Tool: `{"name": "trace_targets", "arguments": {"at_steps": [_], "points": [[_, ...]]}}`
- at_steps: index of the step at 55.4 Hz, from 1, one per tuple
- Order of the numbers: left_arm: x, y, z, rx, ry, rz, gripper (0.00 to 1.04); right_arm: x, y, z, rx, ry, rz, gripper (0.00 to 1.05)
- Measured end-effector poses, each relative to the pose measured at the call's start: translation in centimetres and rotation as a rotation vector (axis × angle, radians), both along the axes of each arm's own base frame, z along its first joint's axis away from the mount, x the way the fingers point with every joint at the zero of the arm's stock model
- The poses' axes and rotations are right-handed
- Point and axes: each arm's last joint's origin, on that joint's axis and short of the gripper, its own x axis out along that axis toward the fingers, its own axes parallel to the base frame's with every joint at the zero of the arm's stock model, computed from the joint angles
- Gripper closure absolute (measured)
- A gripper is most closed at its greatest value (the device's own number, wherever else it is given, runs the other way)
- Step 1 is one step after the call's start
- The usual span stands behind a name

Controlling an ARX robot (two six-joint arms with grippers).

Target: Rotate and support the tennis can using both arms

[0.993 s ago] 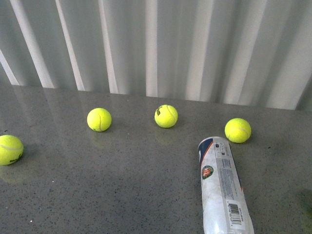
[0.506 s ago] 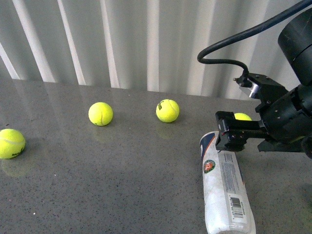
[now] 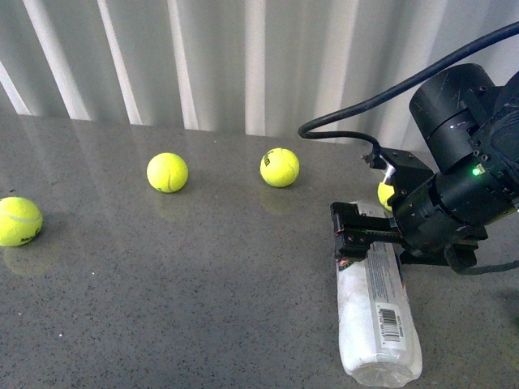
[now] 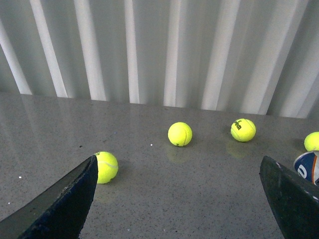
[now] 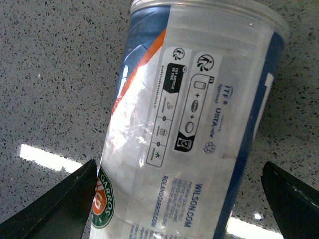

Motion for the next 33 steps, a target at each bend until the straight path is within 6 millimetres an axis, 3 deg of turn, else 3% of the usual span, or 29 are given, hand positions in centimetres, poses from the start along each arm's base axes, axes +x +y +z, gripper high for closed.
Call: {"name": "trace_targets", "arguments": {"at_steps": [4,20,33], "points": [[0.0,0.0,0.0,0.0,0.0,0.0,0.07,-0.12,0.18,-0.27,-0.01,-0.006,-0.001,0.08],[0.0,0.0,0.0,0.0,0.0,0.0,0.07,-0.21,0.22,-0.32,-0.024,-0.006,-0.001,0.46],[0.0,0.0,0.0,0.0,0.0,0.0,0.07,-0.21,0.09,-0.19,-0.033,-0.007,-0.007,0.69]]}}
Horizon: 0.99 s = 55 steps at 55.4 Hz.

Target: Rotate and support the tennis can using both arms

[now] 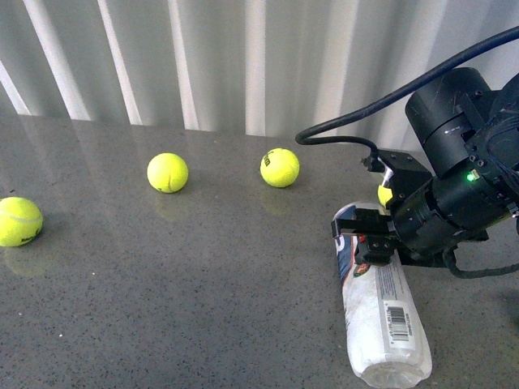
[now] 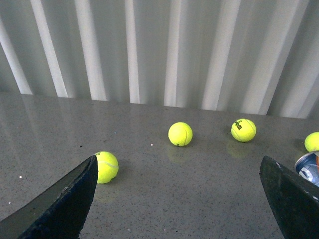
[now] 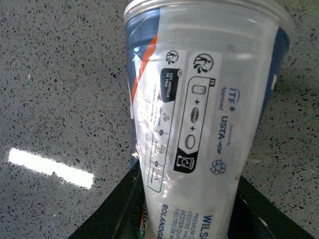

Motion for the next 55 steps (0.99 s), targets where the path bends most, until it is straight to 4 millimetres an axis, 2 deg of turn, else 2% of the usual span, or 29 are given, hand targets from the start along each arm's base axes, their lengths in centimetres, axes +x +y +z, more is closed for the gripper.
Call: {"name": "trace_targets", "arguments": {"at_steps": [9,19,37,40,45,55], "points": [[0.0,0.0,0.0,0.0,0.0,0.0,0.07,0.0,-0.1,0.5,0.002,-0.011,-0.002,0.82],[0.0,0.0,0.0,0.0,0.0,0.0,0.07,-0.2,-0.2,1.1,0.001,-0.024,-0.004,0.92],[0.0,0.0,0.0,0.0,0.0,0.0,0.07,-0.3,-1.4,4.3,0.004,-0.098,-0.029,0.93],[0.0,0.0,0.0,0.0,0.0,0.0,0.07,-0.6,-2.0,5.2,-0.047,-0.145,-0.023,0.93],[0.0,0.0,0.0,0.0,0.0,0.0,0.07,-1.2,-2.5,7.1,-0.248,-0.303,0.017,0.93],[0.0,0.0,0.0,0.0,0.0,0.0,0.07,-2.8,-2.4,10.5,-0.511,-0.595,0.194,0.93]]}}
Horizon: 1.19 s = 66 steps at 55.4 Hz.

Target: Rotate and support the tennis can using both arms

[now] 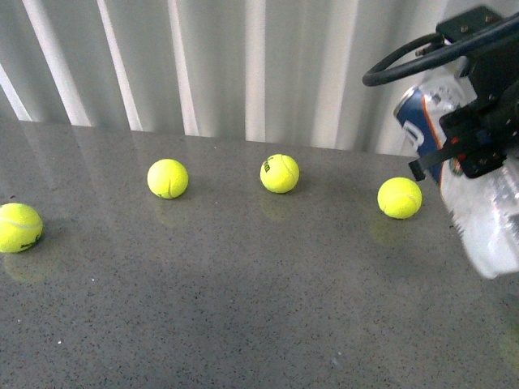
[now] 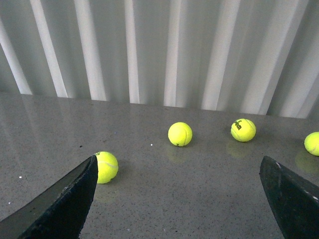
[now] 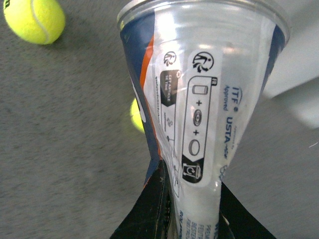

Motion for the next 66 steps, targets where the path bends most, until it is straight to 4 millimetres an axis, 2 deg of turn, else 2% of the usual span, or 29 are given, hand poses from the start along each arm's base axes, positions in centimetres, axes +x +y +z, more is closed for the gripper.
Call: {"name": "trace_targets", "arguments": {"at_steps": [4,6,12,16,23,30,52,66], "points": [[0.0,0.0,0.0,0.0,0.0,0.0,0.07,-1.2,0.7,0.8,-0.208,-0.144,0.144,0.93],[0.0,0.0,0.0,0.0,0.0,0.0,0.07,-1.6,1.0,0.7,-0.255,-0.177,0.208,0.93],[0.0,0.0,0.0,0.0,0.0,0.0,0.07,-3.7,2.9,-0.9,-0.495,-0.272,0.529,0.93],[0.0,0.0,0.0,0.0,0.0,0.0,0.07,-4.5,3.8,-1.7,-0.579,-0.306,0.645,0.93],[0.0,0.0,0.0,0.0,0.0,0.0,0.07,-4.9,4.9,-2.6,-0.59,-0.306,0.748,0.93],[0.0,0.0,0.0,0.0,0.0,0.0,0.07,-4.9,6.3,-4.5,-0.557,-0.257,0.835,0.93],[0.0,0.0,0.0,0.0,0.0,0.0,0.07,-2.7,11.9,-7.4,-0.404,-0.133,0.935,0.93],[0.0,0.0,0.0,0.0,0.0,0.0,0.07,-2.0,13.8,-9.5,-0.374,-0.022,0.975,0.93]]}}
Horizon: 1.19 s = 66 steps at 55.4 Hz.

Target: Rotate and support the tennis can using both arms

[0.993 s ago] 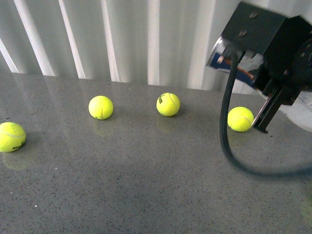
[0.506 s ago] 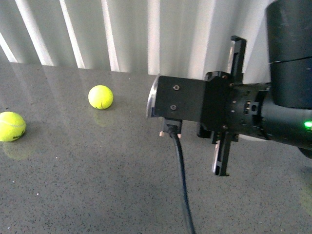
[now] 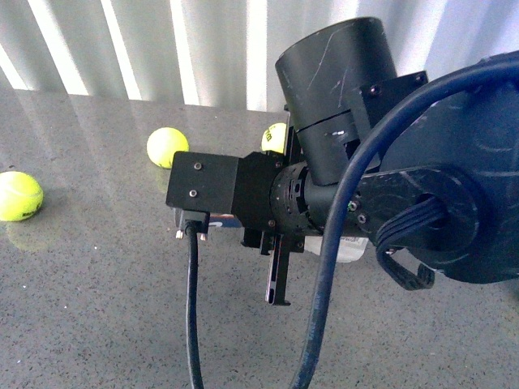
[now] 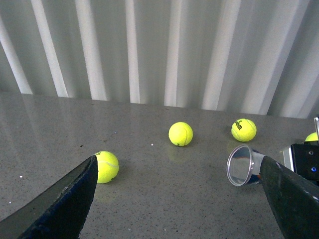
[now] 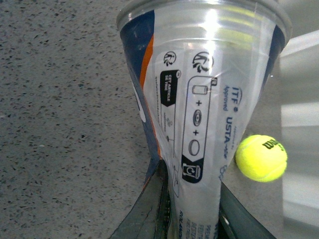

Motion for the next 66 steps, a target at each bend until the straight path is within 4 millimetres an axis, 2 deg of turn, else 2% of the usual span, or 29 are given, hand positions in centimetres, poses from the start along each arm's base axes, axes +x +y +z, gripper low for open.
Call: {"name": "trace_targets", "arguments": {"at_steps": [19,35,56,59,66], "points": [[0.0,0.0,0.0,0.0,0.0,0.0,0.07,1.0,-0.3,-2.3,-0.067,0.059,0.007,0.93],[0.0,0.0,0.0,0.0,0.0,0.0,0.07,1.2,-0.3,-3.1,-0.126,0.012,0.08,0.93],[0.0,0.0,0.0,0.0,0.0,0.0,0.07,1.0,0.4,-3.5,-0.117,-0.009,0.112,0.92],[0.0,0.0,0.0,0.0,0.0,0.0,0.07,0.9,0.5,-3.6,-0.116,-0.006,0.116,0.8],[0.0,0.0,0.0,0.0,0.0,0.0,0.07,0.8,0.5,-3.7,-0.102,0.012,0.107,0.6]]}}
